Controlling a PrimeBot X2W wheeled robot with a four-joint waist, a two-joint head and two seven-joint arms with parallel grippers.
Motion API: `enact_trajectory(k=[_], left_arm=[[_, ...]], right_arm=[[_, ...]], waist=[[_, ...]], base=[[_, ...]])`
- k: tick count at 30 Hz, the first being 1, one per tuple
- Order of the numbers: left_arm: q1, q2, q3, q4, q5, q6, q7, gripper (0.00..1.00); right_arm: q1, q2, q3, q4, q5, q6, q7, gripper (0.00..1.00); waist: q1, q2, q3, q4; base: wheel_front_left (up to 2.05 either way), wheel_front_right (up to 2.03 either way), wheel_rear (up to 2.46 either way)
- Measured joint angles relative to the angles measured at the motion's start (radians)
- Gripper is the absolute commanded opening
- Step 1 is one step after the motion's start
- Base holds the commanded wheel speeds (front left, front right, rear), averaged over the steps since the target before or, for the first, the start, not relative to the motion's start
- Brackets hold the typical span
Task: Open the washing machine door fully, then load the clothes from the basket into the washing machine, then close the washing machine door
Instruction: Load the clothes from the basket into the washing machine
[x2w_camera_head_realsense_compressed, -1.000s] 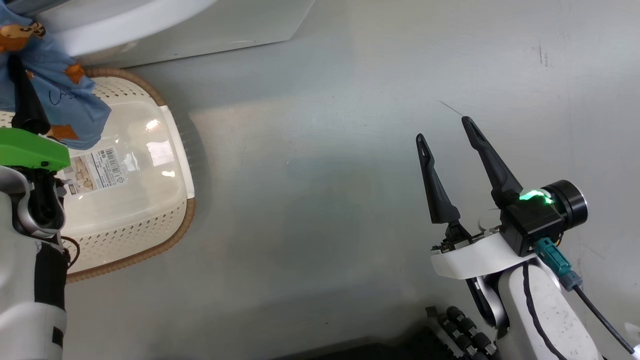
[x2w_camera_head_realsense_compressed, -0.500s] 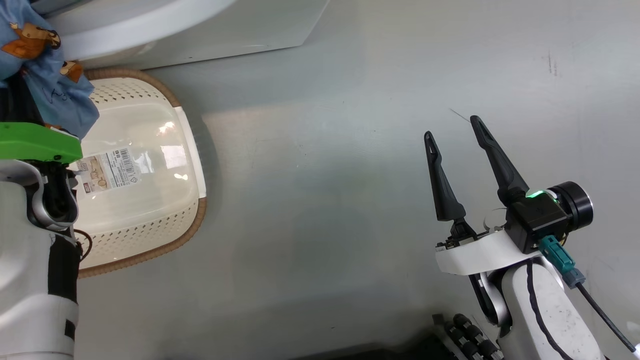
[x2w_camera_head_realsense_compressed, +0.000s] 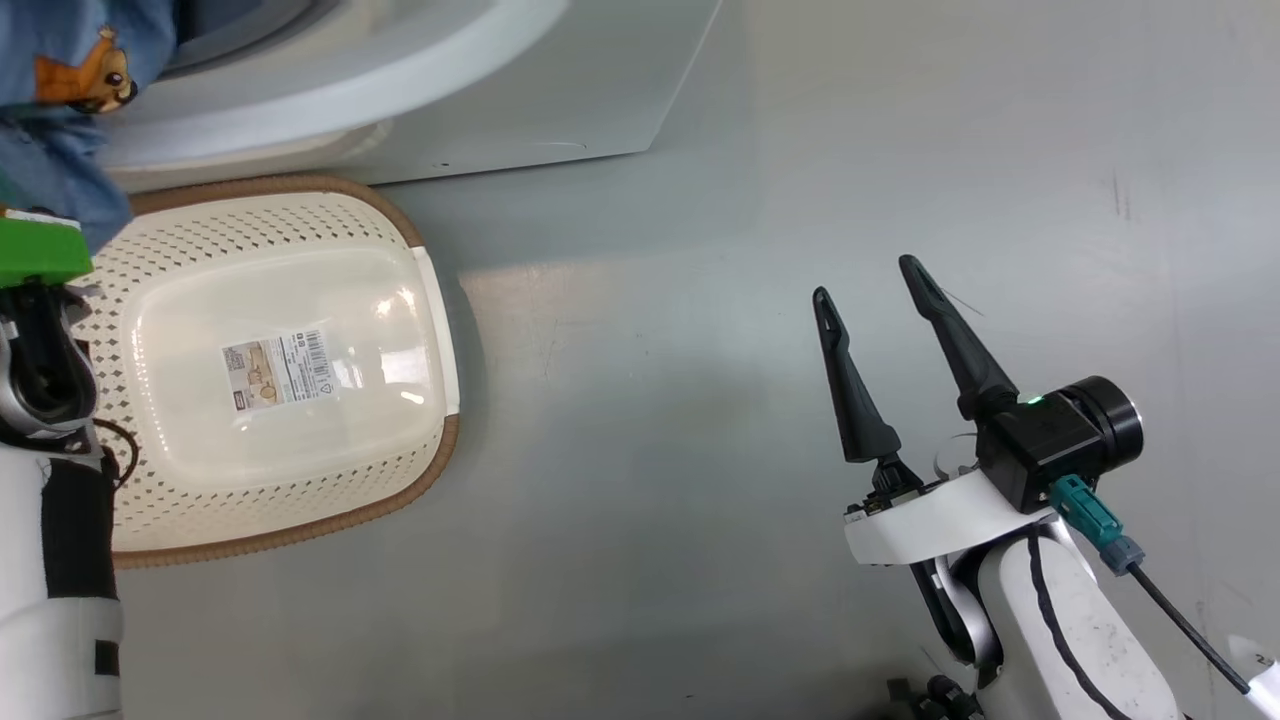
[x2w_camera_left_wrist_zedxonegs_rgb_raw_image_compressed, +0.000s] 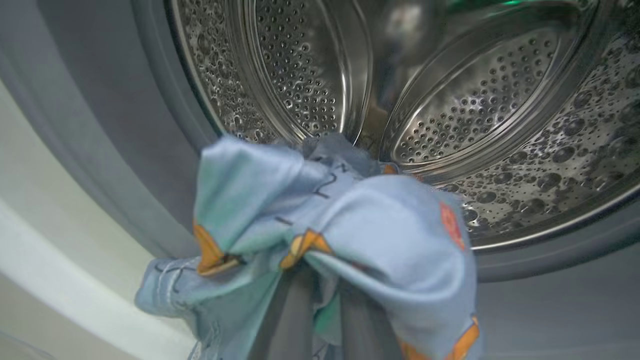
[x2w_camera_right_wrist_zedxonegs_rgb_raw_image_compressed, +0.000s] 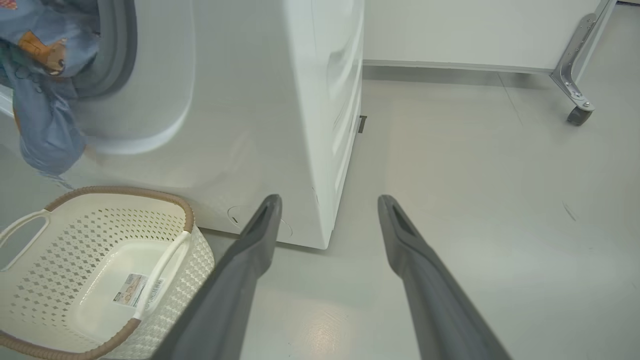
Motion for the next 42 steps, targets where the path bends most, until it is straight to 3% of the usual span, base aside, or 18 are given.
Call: enact_trajectory(k=[6,15,26,42], left_arm=[[-0.025,0.028,-0.016,-0.049,-0.003,0.0,0.0,0.0],[-0.121,0.097,-0.032,-0.002,0.008,0.001,0.064,0.0],[-0.257,0.253,-0.026,0.099,0.092,0.028,0.147,0.0],[-0.49,0.384,-0.053,0.206,0.168,0.028,0.181,0.0]], right_arm=[[0.003,0.0,0.046,0.001,0.042,0.003,0.0,1.0],[0.023,0.0,0.085,0.003,0.072,0.002,0.0,1.0],[0.06,0.004,0.102,-0.002,0.085,-0.009,0.0,1.0],[0.115,0.015,0.115,-0.017,0.089,-0.019,0.0,1.0]], waist=[[0.0,0.0,-0.035,-0.027],[0.0,0.0,-0.049,-0.107],[0.0,0.0,-0.035,-0.221],[0.0,0.0,0.045,-0.284]], base=[[0.0,0.0,0.0],[0.0,0.0,0.0],[0.0,0.0,0.0],[0.0,0.0,0.0]])
